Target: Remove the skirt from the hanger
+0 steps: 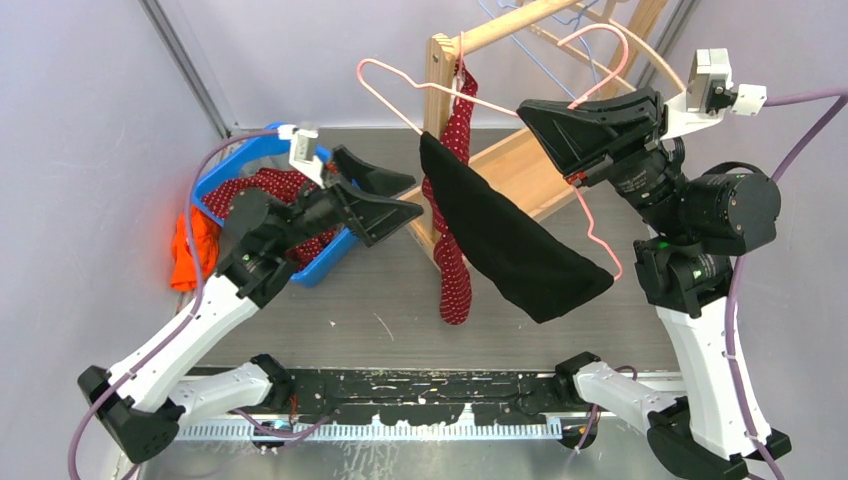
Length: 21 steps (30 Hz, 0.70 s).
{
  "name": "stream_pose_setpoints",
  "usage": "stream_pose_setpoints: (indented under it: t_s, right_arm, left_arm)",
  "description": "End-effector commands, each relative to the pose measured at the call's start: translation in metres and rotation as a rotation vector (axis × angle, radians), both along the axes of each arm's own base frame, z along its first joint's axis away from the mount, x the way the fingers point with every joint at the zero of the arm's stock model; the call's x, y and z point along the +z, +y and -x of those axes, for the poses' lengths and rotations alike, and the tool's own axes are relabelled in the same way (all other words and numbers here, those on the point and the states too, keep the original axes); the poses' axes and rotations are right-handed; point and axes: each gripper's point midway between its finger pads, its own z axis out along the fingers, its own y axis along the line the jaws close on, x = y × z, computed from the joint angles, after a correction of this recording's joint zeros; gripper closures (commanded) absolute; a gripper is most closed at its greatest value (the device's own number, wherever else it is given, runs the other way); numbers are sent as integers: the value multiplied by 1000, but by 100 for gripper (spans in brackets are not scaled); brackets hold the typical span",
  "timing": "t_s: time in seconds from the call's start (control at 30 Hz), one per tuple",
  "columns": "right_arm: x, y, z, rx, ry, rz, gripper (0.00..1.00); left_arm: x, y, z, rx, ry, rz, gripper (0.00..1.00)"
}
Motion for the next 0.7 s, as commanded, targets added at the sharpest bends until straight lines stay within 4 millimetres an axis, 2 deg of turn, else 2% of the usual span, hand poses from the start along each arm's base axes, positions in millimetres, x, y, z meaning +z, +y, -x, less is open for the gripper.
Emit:
stream_pose_setpoints:
  t_s: [0.0, 0.17, 0.2, 0.27, 0.4, 0.53, 0.67]
  right_arm:
    - [31, -9, 29, 38, -91, -66, 99]
    - [30, -11, 33, 39, -86, -70, 99]
    - [29, -11, 33, 36, -83, -70, 99]
    - [27, -11, 28, 23, -72, -66, 99]
    - [22, -11, 22, 11, -59, -66, 99]
    - [19, -9, 18, 9, -48, -67, 99]
    - [13, -9, 5, -25, -27, -70, 99]
  left_arm:
    - [34, -15, 15, -37, -115, 40, 1]
    - [35, -32, 13, -29, -122, 13, 0]
    - [35, -34, 13, -34, -125, 13, 3]
    - [35, -36, 13, -33, -129, 11, 13]
    - [30, -35, 7, 7, -126, 1, 49]
    - [26, -35, 1, 34, -130, -3, 60]
    - [30, -38, -2, 40, -152, -1, 88]
